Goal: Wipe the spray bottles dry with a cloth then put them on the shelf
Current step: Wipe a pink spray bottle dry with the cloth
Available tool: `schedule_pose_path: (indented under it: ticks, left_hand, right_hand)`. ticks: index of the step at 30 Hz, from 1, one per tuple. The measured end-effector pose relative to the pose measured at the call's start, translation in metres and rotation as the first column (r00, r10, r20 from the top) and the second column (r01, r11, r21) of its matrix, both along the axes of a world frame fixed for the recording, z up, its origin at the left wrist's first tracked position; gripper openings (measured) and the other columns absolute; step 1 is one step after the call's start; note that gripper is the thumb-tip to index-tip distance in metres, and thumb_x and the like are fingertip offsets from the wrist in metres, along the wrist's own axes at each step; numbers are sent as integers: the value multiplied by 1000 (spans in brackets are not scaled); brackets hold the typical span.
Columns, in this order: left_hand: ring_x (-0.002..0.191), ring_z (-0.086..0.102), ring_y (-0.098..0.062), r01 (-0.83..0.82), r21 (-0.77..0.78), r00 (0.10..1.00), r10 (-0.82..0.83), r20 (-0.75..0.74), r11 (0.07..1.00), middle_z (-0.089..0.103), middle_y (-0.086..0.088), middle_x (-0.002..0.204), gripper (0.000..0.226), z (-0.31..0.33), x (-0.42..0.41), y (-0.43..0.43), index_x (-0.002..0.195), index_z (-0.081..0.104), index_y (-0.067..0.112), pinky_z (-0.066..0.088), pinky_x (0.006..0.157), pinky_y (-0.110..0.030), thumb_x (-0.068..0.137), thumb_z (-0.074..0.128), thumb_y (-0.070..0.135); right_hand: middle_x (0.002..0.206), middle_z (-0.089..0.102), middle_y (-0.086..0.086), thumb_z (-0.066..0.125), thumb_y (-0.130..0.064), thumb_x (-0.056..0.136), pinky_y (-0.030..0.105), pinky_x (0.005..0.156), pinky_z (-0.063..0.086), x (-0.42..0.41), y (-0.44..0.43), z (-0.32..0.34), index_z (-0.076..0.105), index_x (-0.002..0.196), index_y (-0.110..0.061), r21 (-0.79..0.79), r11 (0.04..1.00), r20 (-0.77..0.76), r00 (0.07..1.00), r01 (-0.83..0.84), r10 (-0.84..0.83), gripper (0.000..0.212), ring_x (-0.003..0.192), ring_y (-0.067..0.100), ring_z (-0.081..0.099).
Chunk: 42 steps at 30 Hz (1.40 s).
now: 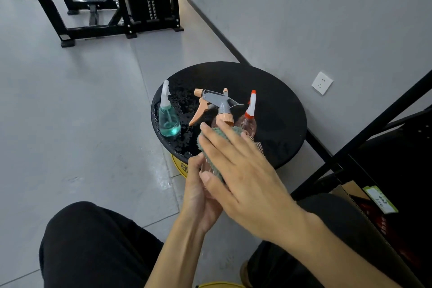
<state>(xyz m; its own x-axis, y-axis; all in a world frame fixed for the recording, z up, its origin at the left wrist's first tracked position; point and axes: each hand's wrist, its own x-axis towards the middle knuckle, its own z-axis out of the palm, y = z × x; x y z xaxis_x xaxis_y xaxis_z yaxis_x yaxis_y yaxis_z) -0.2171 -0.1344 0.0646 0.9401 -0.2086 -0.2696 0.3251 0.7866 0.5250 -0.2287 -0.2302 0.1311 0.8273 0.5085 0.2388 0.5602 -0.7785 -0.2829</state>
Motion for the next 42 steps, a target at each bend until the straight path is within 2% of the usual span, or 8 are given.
schedule_pose_path:
  ticks: [6,12,18,27,31,34,36,42]
  left_hand:
    - [68,69,-24,119,96,993,-117,-30,988,72,-10,85,49,5,0,-3,89,76,14,57,50,-37,83,46,52]
    - [74,70,-20,78,99,997,-74,-36,992,72,-8,89,52,2,0,-1,88,78,18,58,57,-34,92,37,50]
    - [70,70,-13,52,50,998,-50,-45,997,73,-3,82,53,2,1,2,80,79,18,57,54,-27,95,36,46]
    - [81,66,-30,158,155,987,-155,-29,975,69,-14,101,59,10,-1,-2,113,65,9,55,56,-35,87,42,57]
    - [79,65,-29,189,144,982,-189,-12,971,68,-14,97,57,10,-2,-4,105,65,9,52,54,-28,92,33,54]
    - [79,70,-28,188,180,982,-191,-4,965,73,-10,97,54,6,-2,-1,100,72,15,55,58,-36,94,33,52]
    - [81,69,-29,176,214,983,-182,6,961,72,-11,99,51,4,-4,0,108,68,13,56,60,-39,91,42,53]
    - [74,68,-29,180,226,964,-218,153,957,70,-10,90,63,7,-5,2,111,68,20,55,58,-37,60,75,56]
  right_hand:
    - [159,3,-19,22,-39,99,36,119,-5,36,-14,6,22,152,-23,151,983,-127,988,103,-84,55,144,0,-16]
    - [158,-7,-24,21,-41,97,37,119,5,9,-9,1,10,152,-31,187,975,-219,973,121,-79,57,142,-4,-19]
    - [152,37,-4,41,-3,89,25,117,20,-7,1,-17,48,140,-10,338,933,9,991,126,-137,51,145,10,18]
    - [148,43,5,44,1,97,20,117,18,67,-7,9,47,139,-6,433,898,110,985,76,-136,42,145,21,24]
    - [153,36,4,43,-8,100,18,117,6,81,1,22,43,142,-7,340,937,63,992,78,-106,42,148,21,12]
    - [161,11,-5,35,-32,103,58,114,-6,81,3,24,24,151,-17,-12,990,11,990,141,-141,51,148,17,-11]
    - [162,-2,-7,30,-44,101,69,105,-12,78,3,25,14,153,-22,-142,972,11,982,186,-186,58,146,19,-20]
    - [162,-1,-5,23,-52,99,47,116,-9,59,0,23,14,153,-16,-16,980,5,980,200,-200,66,147,12,-14]
